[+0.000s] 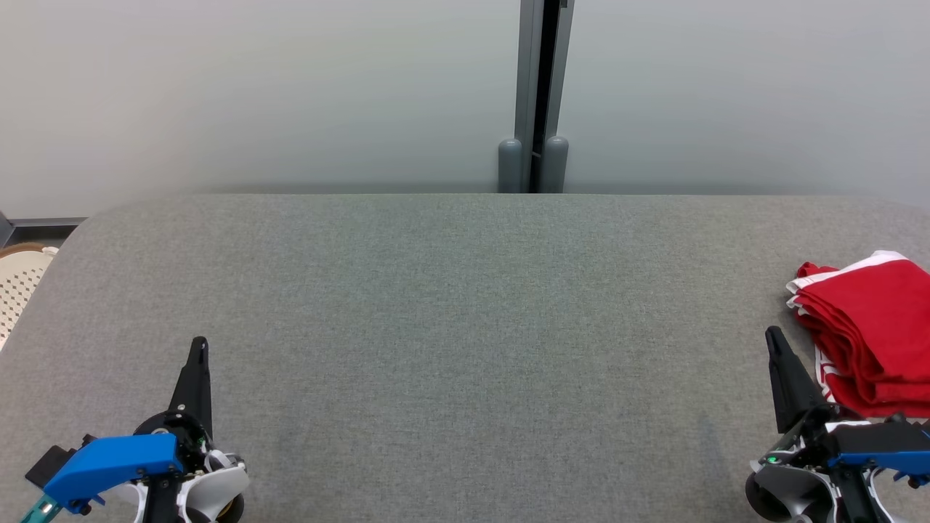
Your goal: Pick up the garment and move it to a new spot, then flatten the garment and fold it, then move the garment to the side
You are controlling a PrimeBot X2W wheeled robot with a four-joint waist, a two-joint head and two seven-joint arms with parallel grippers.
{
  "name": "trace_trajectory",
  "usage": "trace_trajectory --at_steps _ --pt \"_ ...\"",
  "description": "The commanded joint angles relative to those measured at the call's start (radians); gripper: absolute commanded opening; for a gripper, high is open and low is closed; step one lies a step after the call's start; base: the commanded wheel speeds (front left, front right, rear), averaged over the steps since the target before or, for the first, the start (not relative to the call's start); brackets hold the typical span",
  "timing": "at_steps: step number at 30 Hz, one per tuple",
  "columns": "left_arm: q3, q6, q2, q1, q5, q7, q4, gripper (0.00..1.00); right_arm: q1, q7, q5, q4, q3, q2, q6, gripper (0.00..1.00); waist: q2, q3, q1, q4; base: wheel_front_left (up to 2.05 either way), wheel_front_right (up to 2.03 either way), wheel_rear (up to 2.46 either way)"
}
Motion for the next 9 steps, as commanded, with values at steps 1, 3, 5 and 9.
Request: trace_trajectory --at_steps 1,3,5,9 --pt "0.002 -0.004 -0.002 -0.010 -0.003 0.004 -0.004 0.00 0.011 0.003 0.003 -0.003 -0.002 -0.002 0.000 0.00 0.0000 0.000 0.0000 0.000 0.00 0.00 0.00" --pt "0.002 -0.004 -0.002 -0.010 -0.003 0.004 -0.004 0.00 0.011 0.003 0.003 -0.003 -0.002 -0.002 0.000 0.00 0.0000 0.000 0.0000 0.000 0.00 0.00 0.00" --pt "0.002 -0.004 -0.002 -0.010 -0.003 0.004 -0.004 0.00 0.011 0.003 0.003 -0.003 -0.002 -0.002 0.000 0.00 0.0000 0.000 0.0000 0.000 0.00 0.00 0.00" --pt "0.002 -0.004 -0.002 -0.010 -0.003 0.004 -0.004 0.00 0.011 0.003 0.003 -0.003 -0.002 -0.002 0.000 0.00 0.0000 0.000 0.0000 0.000 0.00 0.00 0.00"
